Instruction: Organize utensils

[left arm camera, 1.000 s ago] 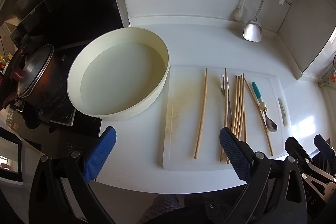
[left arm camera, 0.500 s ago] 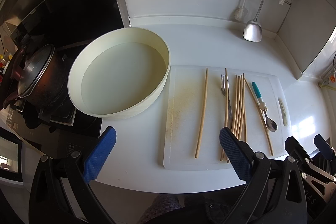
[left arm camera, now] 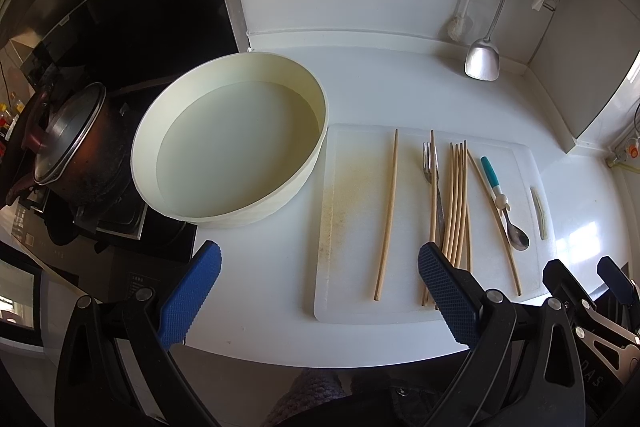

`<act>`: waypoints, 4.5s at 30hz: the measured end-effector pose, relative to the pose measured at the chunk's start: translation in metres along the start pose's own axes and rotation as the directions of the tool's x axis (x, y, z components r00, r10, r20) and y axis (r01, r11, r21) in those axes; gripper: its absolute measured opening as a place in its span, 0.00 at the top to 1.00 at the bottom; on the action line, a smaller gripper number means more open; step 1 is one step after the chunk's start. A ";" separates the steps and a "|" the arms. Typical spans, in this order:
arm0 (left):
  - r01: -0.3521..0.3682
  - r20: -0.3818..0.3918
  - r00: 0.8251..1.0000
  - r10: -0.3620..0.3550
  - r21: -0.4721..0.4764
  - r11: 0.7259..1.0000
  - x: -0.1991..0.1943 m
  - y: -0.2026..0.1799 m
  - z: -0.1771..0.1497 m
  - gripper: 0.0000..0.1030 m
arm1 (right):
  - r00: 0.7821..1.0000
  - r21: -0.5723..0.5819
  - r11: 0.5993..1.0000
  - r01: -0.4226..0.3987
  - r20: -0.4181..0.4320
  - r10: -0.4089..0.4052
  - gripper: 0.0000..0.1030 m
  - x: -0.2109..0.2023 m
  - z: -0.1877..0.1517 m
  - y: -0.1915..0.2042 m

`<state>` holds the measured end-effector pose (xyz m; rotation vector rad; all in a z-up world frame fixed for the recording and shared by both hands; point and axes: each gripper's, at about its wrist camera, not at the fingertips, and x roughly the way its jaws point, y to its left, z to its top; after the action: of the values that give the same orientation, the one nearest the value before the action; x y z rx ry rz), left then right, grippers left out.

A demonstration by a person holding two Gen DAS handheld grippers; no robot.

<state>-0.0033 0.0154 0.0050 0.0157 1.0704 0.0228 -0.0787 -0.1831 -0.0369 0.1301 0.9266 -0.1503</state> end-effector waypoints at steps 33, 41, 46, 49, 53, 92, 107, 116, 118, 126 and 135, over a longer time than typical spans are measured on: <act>0.140 0.041 0.989 -0.143 0.073 0.987 0.098 -0.031 -0.018 0.06 | 0.992 -0.007 1.000 0.019 0.127 -0.018 0.09 0.073 -0.028 -0.053; 0.090 0.097 0.991 -0.094 0.051 0.995 0.118 -0.049 -0.026 0.06 | 0.981 -0.012 0.996 -0.084 0.172 0.085 0.09 0.103 -0.016 -0.080; 0.073 0.126 0.989 -0.079 0.057 0.996 0.129 -0.056 -0.024 0.06 | 0.978 -0.010 0.995 -0.095 0.185 0.095 0.09 0.121 -0.013 -0.089; 0.062 0.142 0.987 -0.072 0.073 0.995 0.136 -0.058 -0.022 0.06 | 0.979 -0.032 0.997 -0.068 0.193 0.073 0.09 0.129 -0.012 -0.087; 0.074 0.149 0.985 -0.083 0.067 0.995 0.149 -0.059 -0.021 0.06 | 0.980 -0.048 0.999 -0.027 0.197 0.035 0.09 0.140 -0.010 -0.085; 0.095 0.142 0.984 -0.105 0.077 0.992 0.182 -0.067 -0.016 0.06 | 0.982 -0.219 0.970 0.108 0.173 -0.070 0.26 0.180 0.001 -0.069; 0.127 0.176 0.973 -0.148 0.129 0.984 0.173 -0.069 -0.021 0.44 | 0.987 -0.234 0.971 0.053 0.161 -0.015 0.40 0.182 0.003 -0.064; 0.182 0.155 0.967 -0.205 0.150 0.972 0.170 -0.076 -0.015 0.85 | 0.988 -0.263 0.965 0.006 0.150 0.034 0.67 0.181 0.002 -0.055; 0.215 0.140 0.962 -0.233 0.134 0.967 0.171 -0.072 -0.012 0.93 | 0.988 -0.270 0.963 -0.002 0.148 0.044 0.73 0.181 0.001 -0.053; 0.210 0.159 0.959 -0.236 0.161 0.964 0.169 -0.077 -0.018 0.93 | 0.986 -0.266 0.963 -0.038 0.146 0.079 0.82 0.181 0.001 -0.053; 0.238 0.156 0.954 -0.256 0.125 0.963 0.167 -0.068 -0.018 0.93 | 0.983 -0.240 0.970 -0.044 0.161 0.085 0.82 0.176 -0.005 -0.057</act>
<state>0.0616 -0.0481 -0.1521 -0.0217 0.8941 -0.2575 0.0116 -0.2513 -0.1839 -0.0717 0.7622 0.0101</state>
